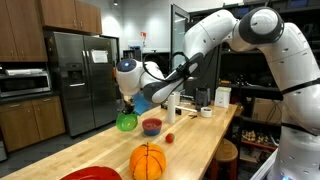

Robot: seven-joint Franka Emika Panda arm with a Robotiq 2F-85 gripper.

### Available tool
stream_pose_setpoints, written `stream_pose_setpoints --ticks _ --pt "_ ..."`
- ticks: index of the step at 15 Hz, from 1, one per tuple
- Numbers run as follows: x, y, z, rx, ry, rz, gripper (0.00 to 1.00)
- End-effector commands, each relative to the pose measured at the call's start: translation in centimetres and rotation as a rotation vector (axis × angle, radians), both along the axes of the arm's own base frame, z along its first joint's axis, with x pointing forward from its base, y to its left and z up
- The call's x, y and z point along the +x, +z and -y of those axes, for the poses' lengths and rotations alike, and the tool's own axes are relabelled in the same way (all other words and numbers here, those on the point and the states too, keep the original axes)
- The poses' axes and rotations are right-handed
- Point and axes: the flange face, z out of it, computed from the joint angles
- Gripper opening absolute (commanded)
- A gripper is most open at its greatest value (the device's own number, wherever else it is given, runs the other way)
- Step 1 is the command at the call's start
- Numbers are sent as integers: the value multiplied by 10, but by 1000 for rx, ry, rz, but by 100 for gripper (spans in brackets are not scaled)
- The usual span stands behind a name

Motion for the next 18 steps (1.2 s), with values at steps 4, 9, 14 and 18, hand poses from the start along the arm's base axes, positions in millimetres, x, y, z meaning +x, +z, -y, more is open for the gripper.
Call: stream_pose_setpoints --ticks 4,9,14,18 --pt "27 -11 36 268 -5 -155 1" --pt "30 -23 47 381 7 -267 1" --pt "29 -38 49 454 12 -356 1" --pt "27 -47 50 496 19 -403 1"
